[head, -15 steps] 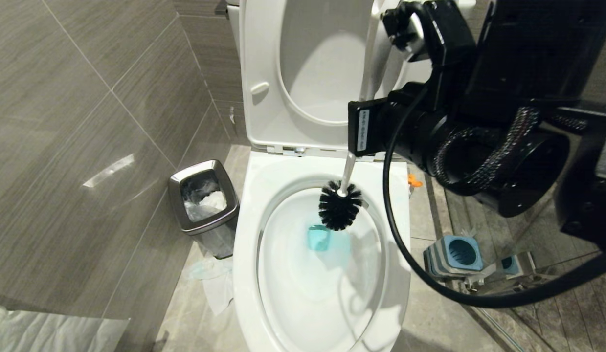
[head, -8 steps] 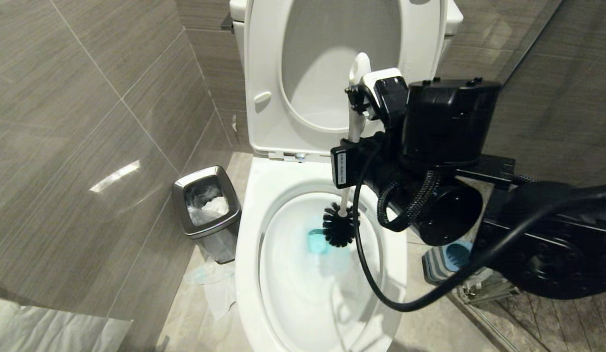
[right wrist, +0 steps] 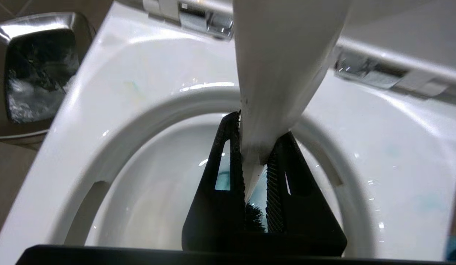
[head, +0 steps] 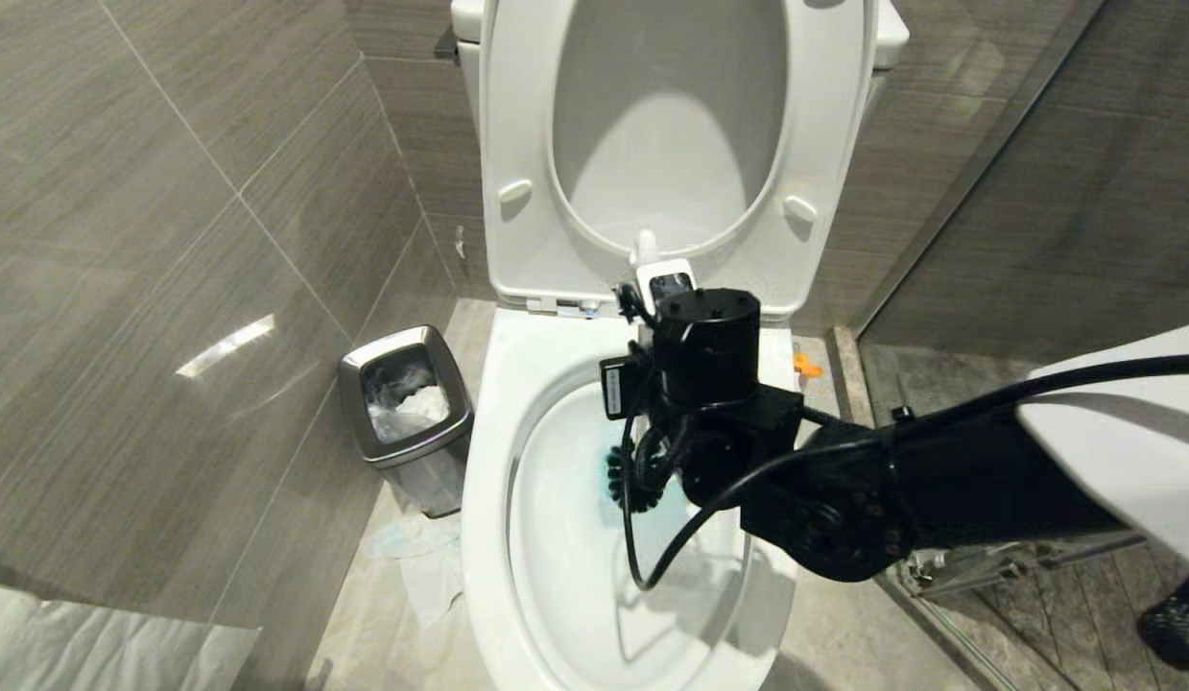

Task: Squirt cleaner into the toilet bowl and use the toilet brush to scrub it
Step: Scrub the toilet bowl

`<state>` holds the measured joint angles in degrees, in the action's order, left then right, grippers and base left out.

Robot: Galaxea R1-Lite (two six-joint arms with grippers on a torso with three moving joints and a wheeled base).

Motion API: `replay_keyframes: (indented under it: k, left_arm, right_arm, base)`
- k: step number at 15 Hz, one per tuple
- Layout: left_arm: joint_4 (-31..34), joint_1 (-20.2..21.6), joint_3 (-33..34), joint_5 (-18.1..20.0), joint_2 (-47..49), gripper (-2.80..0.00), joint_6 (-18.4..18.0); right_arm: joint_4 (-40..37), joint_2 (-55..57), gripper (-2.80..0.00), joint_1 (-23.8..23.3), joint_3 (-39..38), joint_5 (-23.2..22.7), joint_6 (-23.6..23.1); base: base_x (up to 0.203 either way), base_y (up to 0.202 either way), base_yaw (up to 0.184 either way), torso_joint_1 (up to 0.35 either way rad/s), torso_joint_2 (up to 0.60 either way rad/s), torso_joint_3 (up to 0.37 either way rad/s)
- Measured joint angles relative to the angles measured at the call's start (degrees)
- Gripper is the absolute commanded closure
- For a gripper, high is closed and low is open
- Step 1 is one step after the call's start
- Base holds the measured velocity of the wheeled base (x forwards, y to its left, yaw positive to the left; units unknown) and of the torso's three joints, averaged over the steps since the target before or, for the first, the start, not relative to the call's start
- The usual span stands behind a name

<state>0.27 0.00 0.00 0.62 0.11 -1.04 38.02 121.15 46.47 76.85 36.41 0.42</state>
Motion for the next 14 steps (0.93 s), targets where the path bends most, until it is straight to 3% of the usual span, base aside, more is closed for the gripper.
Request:
replay_keyframes:
  k: [6, 10, 14]
  left_arm:
    - [0.0, 0.0, 0.0, 0.0, 0.0, 0.0, 0.0]
    - [0.0, 0.0, 0.0, 0.0, 0.0, 0.0, 0.0]
    - [0.0, 0.0, 0.0, 0.0, 0.0, 0.0, 0.0]
  right_arm:
    - [0.3, 13.5, 0.0, -2.7, 11.1, 0.1, 1.0]
    - [0.2, 20.7, 0.0, -5.4, 21.6, 0.3, -2.5]
    - [0.3, 24.9, 0.0, -5.6, 25.5, 0.4, -4.1]
  base:
    - [0.0, 0.0, 0.0, 0.0, 0.0, 0.0]
    - [0.0, 0.0, 0.0, 0.0, 0.0, 0.0]
    - [0.0, 0.0, 0.0, 0.0, 0.0, 0.0]
